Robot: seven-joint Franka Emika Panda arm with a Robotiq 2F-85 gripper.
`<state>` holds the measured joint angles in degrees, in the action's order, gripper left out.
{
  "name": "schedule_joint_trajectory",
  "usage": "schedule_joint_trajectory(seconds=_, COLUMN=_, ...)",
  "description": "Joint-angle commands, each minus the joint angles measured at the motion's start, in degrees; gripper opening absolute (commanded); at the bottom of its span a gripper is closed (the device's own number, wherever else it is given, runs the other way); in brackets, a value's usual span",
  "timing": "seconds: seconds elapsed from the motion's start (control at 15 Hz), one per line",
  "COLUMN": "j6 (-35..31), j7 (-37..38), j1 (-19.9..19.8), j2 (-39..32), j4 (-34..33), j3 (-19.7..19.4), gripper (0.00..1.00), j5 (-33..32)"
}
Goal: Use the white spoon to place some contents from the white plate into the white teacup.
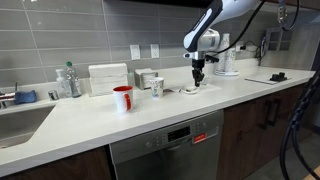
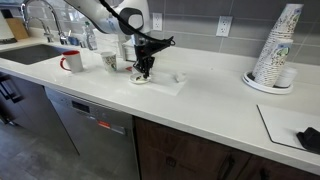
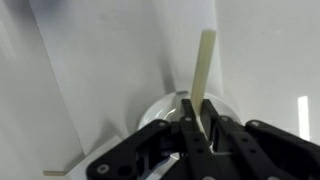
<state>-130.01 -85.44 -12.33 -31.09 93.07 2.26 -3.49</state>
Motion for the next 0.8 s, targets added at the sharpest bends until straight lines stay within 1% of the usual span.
schedule_joint_trajectory(seconds=0.0, j6=1.6, j7=-5.9, j1=-2.6, j2=-3.0, j4=-2.7, j3=1.9, gripper=0.03, j5=5.2)
schedule_joint_trajectory(seconds=0.4, j6=4.7, j7=-11.0, j1=-3.9, j2=-4.5, j4=-5.2, j3=2.5, gripper=0.03, j5=10.2)
schedule_joint_trajectory(seconds=0.73, j6=7.4, j7=-13.4, j1=-4.5, j2=-4.2, j4=-6.5, j3=2.5, gripper=0.03, j5=13.1)
